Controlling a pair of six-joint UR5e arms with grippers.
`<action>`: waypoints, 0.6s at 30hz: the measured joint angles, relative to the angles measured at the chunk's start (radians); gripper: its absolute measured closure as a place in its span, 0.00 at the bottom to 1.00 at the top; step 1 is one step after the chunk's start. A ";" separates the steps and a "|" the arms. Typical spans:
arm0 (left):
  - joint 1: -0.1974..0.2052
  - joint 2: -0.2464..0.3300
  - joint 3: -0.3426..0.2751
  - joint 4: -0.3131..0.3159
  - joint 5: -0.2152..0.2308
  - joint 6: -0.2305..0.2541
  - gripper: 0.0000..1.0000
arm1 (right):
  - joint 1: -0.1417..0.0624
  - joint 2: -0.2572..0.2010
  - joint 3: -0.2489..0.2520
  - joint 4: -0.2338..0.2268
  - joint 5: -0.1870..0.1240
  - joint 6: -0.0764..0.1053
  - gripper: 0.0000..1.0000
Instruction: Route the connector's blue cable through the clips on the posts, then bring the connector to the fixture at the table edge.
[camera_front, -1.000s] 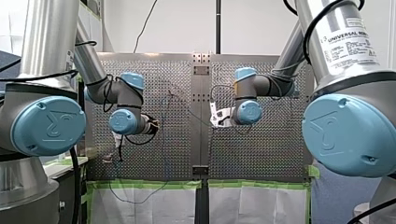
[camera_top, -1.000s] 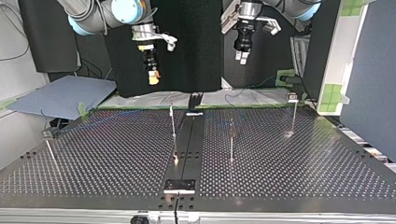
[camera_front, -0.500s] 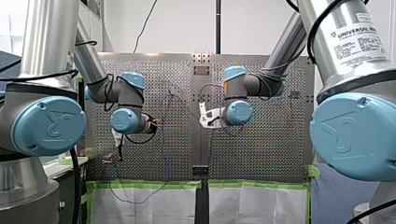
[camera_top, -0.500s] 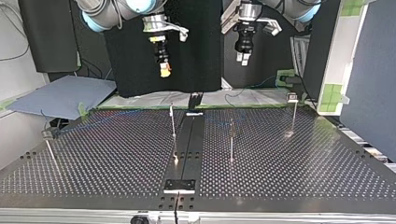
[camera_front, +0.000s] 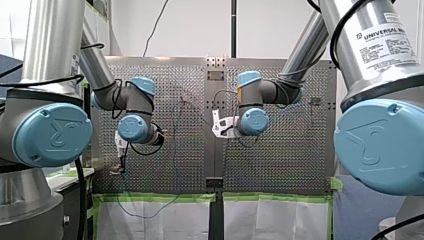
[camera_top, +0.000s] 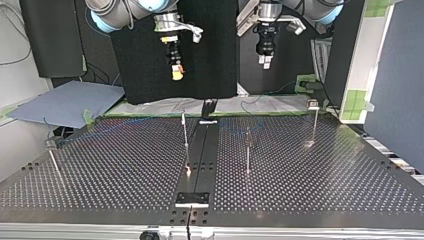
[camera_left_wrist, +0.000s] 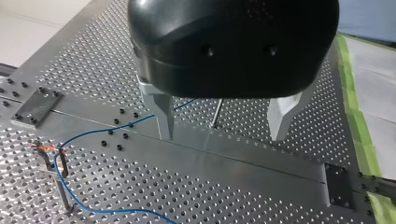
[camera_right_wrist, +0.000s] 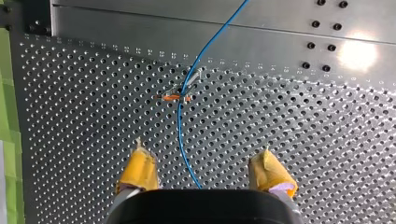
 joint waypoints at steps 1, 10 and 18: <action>0.000 0.000 0.000 -0.002 0.000 0.002 0.00 | 0.000 0.000 0.000 -0.001 0.000 0.000 0.00; -0.001 0.000 -0.001 -0.002 0.001 0.006 0.00 | 0.002 0.000 0.001 -0.002 0.001 0.003 0.00; -0.001 -0.001 -0.001 -0.002 0.001 0.006 0.00 | 0.002 0.000 0.001 -0.002 0.001 0.004 0.00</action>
